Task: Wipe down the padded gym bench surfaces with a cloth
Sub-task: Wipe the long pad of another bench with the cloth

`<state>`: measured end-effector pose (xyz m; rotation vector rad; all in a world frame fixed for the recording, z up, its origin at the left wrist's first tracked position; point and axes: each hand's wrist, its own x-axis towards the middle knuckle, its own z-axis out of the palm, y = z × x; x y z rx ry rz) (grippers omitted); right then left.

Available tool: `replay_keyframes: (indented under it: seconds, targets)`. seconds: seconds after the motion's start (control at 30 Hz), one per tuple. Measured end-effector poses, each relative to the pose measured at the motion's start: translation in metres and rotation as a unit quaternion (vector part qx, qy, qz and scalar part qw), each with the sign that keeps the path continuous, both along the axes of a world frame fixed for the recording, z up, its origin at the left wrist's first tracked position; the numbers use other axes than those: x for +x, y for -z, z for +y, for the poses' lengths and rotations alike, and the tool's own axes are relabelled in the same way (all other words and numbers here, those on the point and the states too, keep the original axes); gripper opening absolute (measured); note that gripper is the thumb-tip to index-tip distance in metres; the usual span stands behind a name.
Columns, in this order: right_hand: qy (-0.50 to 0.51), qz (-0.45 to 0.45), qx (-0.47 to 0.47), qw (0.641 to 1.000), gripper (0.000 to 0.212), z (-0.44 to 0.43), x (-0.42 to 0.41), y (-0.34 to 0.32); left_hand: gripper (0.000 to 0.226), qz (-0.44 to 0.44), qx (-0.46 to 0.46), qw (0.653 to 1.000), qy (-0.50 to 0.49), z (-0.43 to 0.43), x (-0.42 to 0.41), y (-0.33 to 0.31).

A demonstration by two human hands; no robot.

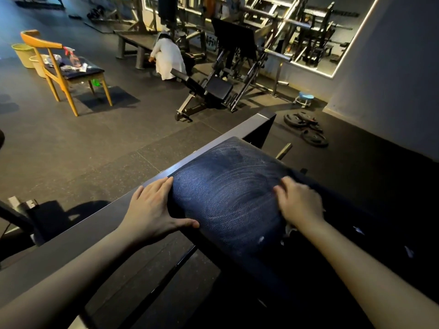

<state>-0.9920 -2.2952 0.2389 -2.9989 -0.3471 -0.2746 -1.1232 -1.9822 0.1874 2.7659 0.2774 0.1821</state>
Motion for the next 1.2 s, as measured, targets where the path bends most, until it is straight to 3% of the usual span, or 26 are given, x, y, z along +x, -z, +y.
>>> replay_keyframes:
  seconds: [0.07,0.13,0.23,0.33,0.37,0.47,0.53,0.6,0.67,0.77,0.83,0.93,1.03,1.13,1.2]
  targets:
    - [0.083,0.014,0.019,0.996,0.031,0.002,0.037,-0.008,0.158,0.009,0.003,1.000,-0.015,-0.005,0.006,-0.005]
    - [0.046,0.013,0.039,0.998,0.028,0.044,0.037,-0.006,0.156,0.022,0.006,0.999,-0.030,-0.007,0.013,-0.013]
    - [-0.152,0.043,0.032,0.987,0.021,0.117,-0.031,0.002,0.124,0.022,-0.002,0.998,-0.062,-0.008,0.021,-0.022]
    - [-0.309,0.029,0.021,0.950,0.019,0.116,-0.073,0.006,0.099,0.014,-0.044,0.996,-0.077,-0.007,0.034,-0.028]
    - [-0.285,0.012,0.019,0.958,0.020,0.100,-0.058,0.006,0.094,0.009,-0.056,0.995,-0.076,-0.007,0.039,-0.028]
    - [-0.085,0.001,-0.023,0.996,0.025,0.042,0.036,-0.001,0.090,-0.008,-0.069,0.995,-0.069,-0.009,0.048,-0.027]
    - [0.033,-0.002,-0.034,0.999,0.025,0.015,0.100,-0.006,0.076,-0.023,-0.055,0.996,-0.063,-0.010,0.055,-0.022]
    - [0.066,0.000,0.007,0.998,0.024,0.029,0.129,-0.007,0.060,-0.044,-0.048,0.996,-0.066,-0.010,0.066,-0.019]
    - [0.015,0.021,0.047,0.999,0.023,0.076,0.121,-0.002,0.055,-0.048,-0.045,0.995,-0.073,-0.009,0.084,-0.017]
    - [-0.218,0.079,0.026,0.972,0.020,0.132,0.045,0.002,0.050,-0.041,-0.050,0.995,-0.076,-0.005,0.117,-0.023]
    - [-0.297,0.064,0.027,0.952,0.020,0.119,0.029,0.007,0.051,-0.038,-0.062,0.995,-0.071,-0.003,0.135,-0.026]
    - [-0.135,0.029,-0.004,0.990,0.024,0.063,0.099,0.003,0.062,-0.037,-0.068,0.995,-0.065,0.000,0.145,-0.018]
    - [0.012,0.006,-0.041,0.999,0.026,0.041,0.168,-0.001,0.067,-0.056,-0.073,0.994,-0.066,0.000,0.143,-0.007]
    - [-0.058,0.021,0.012,0.998,0.023,0.110,0.154,0.003,0.061,-0.068,-0.068,0.993,-0.067,0.000,0.145,-0.003]
    - [-0.200,0.069,0.038,0.977,0.020,0.150,0.104,0.005,0.060,-0.073,-0.076,0.992,-0.067,0.001,0.144,-0.003]
